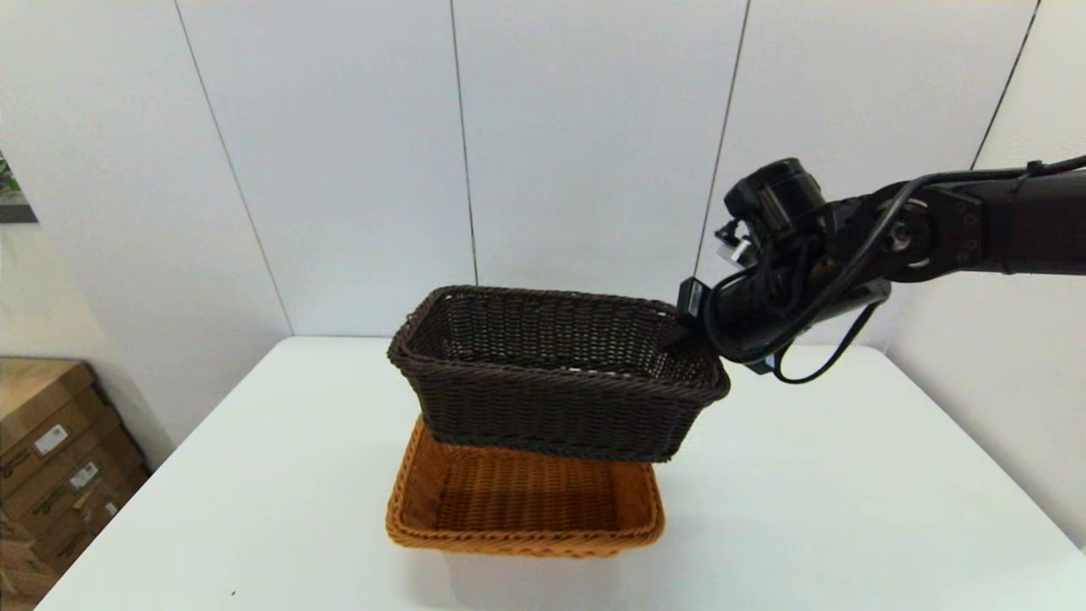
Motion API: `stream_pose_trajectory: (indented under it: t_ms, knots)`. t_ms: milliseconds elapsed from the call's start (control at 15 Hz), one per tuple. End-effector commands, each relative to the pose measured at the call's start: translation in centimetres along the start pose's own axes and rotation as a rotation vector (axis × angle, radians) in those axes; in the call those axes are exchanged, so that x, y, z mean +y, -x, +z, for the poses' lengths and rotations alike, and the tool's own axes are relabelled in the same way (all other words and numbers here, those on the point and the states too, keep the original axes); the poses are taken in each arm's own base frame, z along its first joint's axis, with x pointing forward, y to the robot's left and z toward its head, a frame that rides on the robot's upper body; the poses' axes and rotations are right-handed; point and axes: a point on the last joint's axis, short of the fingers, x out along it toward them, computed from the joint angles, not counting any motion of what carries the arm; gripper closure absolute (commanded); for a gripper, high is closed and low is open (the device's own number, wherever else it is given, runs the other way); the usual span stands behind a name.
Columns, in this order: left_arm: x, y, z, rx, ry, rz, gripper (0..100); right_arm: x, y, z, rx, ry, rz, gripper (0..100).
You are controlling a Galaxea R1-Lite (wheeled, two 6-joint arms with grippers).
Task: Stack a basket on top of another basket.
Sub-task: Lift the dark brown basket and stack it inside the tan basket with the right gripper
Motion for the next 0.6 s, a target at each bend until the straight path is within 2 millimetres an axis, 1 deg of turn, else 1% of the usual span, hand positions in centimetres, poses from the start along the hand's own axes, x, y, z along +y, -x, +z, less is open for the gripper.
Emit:
stream_pose_trajectory:
  t_ms: [67,267,467,600]
  knots:
    - [0.0,0.0,0.0,0.001,-0.001,0.000,0,0.6,-1.8,-0.9,0.012,-0.009,-0.037,100]
    - [0.0,0.0,0.0,0.001,-0.001,0.000,0,1.3,-2.5,-1.5,0.022,-0.017,-0.024,100]
    - [0.0,0.0,0.0,0.001,-0.001,0.000,0,1.9,-2.6,-2.2,0.035,-0.007,-0.012,100]
    - [0.0,0.0,0.0,0.001,-0.001,0.000,0,2.0,-2.6,-2.7,0.053,-0.001,-0.011,100]
